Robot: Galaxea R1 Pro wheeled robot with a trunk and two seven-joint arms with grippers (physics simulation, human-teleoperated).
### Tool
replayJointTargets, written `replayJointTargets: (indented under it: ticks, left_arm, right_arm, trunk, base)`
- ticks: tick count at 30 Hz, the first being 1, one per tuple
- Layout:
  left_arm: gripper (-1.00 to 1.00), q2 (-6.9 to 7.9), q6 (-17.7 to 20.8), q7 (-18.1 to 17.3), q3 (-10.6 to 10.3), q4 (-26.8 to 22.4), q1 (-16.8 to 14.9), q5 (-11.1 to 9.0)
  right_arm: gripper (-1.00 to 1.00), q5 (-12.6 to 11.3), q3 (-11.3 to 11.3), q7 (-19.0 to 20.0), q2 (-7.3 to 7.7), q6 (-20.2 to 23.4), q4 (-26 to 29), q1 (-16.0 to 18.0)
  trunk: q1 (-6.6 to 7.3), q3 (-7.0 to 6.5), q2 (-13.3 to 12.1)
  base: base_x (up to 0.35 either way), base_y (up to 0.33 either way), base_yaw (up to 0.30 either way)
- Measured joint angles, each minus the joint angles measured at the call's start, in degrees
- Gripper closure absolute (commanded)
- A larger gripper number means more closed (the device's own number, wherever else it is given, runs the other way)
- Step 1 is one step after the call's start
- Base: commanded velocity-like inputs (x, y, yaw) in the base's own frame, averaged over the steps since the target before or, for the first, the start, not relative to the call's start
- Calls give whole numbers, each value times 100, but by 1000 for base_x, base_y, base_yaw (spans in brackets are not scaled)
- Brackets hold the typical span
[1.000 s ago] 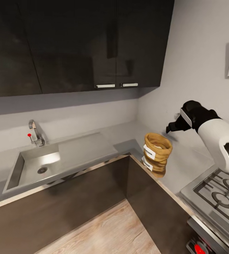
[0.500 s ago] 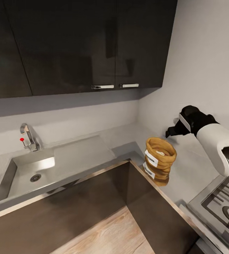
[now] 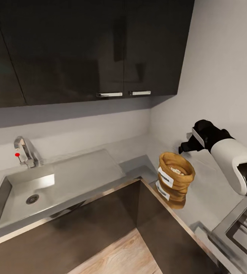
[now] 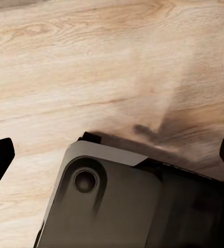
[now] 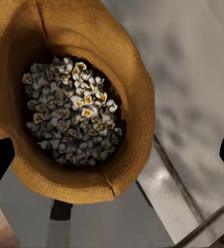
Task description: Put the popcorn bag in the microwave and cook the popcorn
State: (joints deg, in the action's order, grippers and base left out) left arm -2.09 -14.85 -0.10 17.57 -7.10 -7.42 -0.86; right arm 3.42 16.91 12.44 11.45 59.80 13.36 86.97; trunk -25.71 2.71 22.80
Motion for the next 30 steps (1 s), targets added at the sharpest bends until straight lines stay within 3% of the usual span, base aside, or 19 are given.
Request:
replayJointTargets:
  ticks: [9,22,30]
  left_arm:
    - [-100,0,-1,-5,-6,-2,9,53]
    - [-100,0,-1,-2,-5,-2,9,54]
    - [-100,0,-1,-6,-6,-4,9,54]
  right_arm:
    - [-100,4,9,7,20,0,-7,-29]
    - [-100,15,22,-12,61,0,-58,-490]
    - [-100,17,20,-23,84,0,-123,-546]
  trunk:
    - [-3,0,-1]
    - [-3,0,-2]
    - [-3,0,-1]
  base:
    - [48,-12,0]
    - [52,-51,0]
    - [6,-6,0]
